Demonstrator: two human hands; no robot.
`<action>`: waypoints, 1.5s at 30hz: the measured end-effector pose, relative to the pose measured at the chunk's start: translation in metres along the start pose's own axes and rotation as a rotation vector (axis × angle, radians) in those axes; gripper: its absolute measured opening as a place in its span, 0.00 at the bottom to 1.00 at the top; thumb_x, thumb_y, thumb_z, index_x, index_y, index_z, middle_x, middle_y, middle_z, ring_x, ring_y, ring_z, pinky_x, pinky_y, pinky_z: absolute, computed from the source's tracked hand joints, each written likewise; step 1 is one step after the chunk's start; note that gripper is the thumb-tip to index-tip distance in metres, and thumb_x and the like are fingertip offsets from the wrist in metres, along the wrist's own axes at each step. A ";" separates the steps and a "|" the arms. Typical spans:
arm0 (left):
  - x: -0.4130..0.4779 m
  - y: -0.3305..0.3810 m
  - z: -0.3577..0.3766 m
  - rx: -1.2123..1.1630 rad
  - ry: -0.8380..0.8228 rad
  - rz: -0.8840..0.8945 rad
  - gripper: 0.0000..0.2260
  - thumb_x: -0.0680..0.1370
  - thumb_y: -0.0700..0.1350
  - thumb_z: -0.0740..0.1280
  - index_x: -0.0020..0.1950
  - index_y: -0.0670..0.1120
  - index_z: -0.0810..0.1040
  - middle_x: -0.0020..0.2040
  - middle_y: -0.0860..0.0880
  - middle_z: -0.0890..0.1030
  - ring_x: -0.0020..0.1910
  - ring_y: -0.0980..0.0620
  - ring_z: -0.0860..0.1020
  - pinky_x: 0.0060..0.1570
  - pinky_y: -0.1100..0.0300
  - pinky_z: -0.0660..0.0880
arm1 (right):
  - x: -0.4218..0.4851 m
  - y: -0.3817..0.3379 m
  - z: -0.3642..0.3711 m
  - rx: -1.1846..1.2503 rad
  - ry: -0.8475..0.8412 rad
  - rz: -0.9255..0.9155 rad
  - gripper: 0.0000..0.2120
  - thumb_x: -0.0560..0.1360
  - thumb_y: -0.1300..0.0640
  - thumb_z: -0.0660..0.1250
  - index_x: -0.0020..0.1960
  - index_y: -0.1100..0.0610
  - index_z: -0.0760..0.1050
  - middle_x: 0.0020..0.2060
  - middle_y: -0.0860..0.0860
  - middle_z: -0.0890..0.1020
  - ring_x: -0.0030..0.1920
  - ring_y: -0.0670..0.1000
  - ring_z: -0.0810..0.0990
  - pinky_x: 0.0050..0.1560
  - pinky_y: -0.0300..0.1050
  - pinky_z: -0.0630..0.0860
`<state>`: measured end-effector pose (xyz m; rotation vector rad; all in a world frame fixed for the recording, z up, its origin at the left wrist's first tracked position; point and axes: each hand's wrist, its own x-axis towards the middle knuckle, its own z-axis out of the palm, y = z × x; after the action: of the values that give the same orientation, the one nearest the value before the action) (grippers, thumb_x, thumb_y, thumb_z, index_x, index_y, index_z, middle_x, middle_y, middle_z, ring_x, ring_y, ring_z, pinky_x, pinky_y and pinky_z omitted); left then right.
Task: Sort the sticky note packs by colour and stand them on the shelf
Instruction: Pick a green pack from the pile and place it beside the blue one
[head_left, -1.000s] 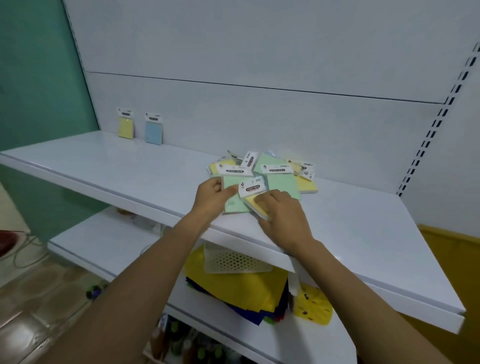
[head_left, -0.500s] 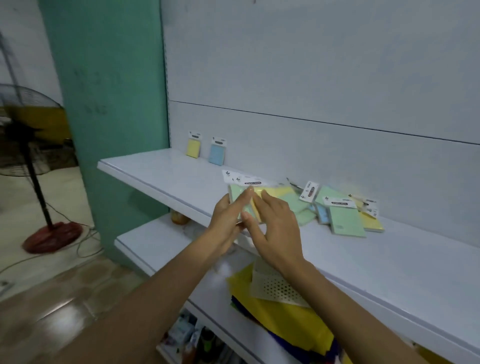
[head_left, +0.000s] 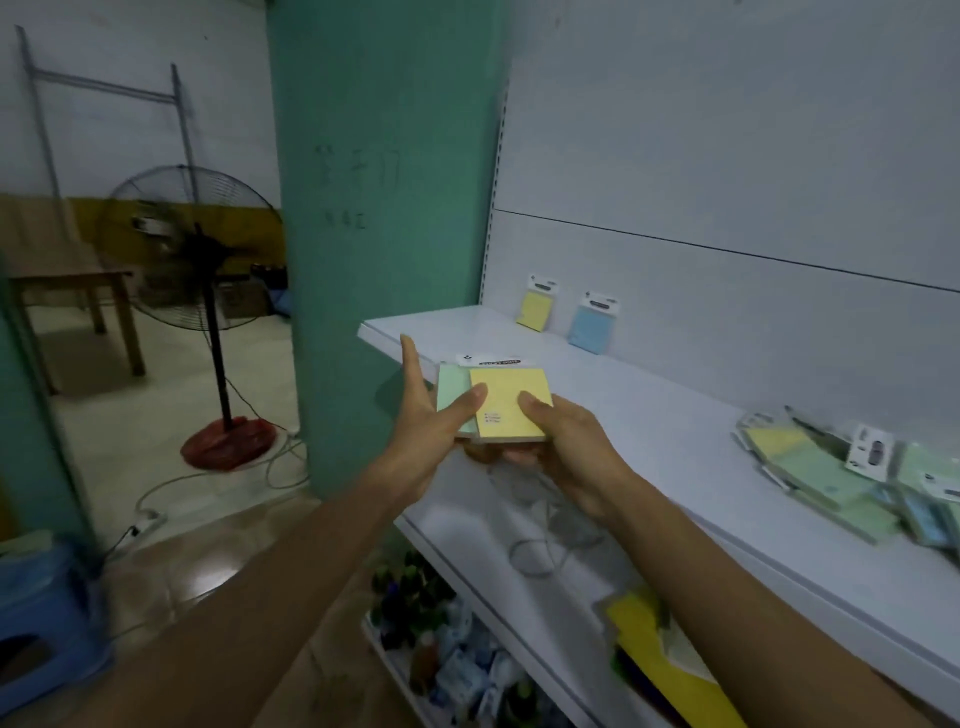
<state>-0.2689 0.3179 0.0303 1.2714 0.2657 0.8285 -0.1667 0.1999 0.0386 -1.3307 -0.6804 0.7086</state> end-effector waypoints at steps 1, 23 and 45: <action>0.006 0.002 -0.012 0.023 0.000 0.014 0.41 0.76 0.39 0.68 0.74 0.64 0.45 0.64 0.50 0.76 0.52 0.51 0.81 0.46 0.54 0.81 | 0.009 0.003 0.014 0.001 -0.001 -0.015 0.14 0.79 0.54 0.61 0.61 0.59 0.75 0.49 0.56 0.84 0.48 0.54 0.83 0.42 0.43 0.79; 0.115 -0.013 -0.101 0.134 -0.099 0.010 0.06 0.74 0.43 0.69 0.49 0.53 0.79 0.42 0.55 0.83 0.41 0.57 0.81 0.37 0.65 0.77 | 0.157 0.025 0.089 0.119 0.056 -0.054 0.18 0.80 0.46 0.54 0.56 0.50 0.80 0.52 0.53 0.84 0.57 0.57 0.80 0.62 0.59 0.74; 0.379 -0.107 0.001 0.116 -0.166 -0.170 0.06 0.77 0.40 0.63 0.46 0.52 0.75 0.46 0.49 0.78 0.47 0.47 0.75 0.57 0.48 0.74 | 0.305 -0.003 -0.101 -0.101 0.695 -0.158 0.16 0.71 0.73 0.64 0.56 0.59 0.74 0.46 0.56 0.81 0.45 0.58 0.80 0.43 0.48 0.78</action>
<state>0.0357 0.5670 0.0306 1.3976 0.2874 0.5653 0.1012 0.3769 0.0406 -1.4771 -0.2524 0.0582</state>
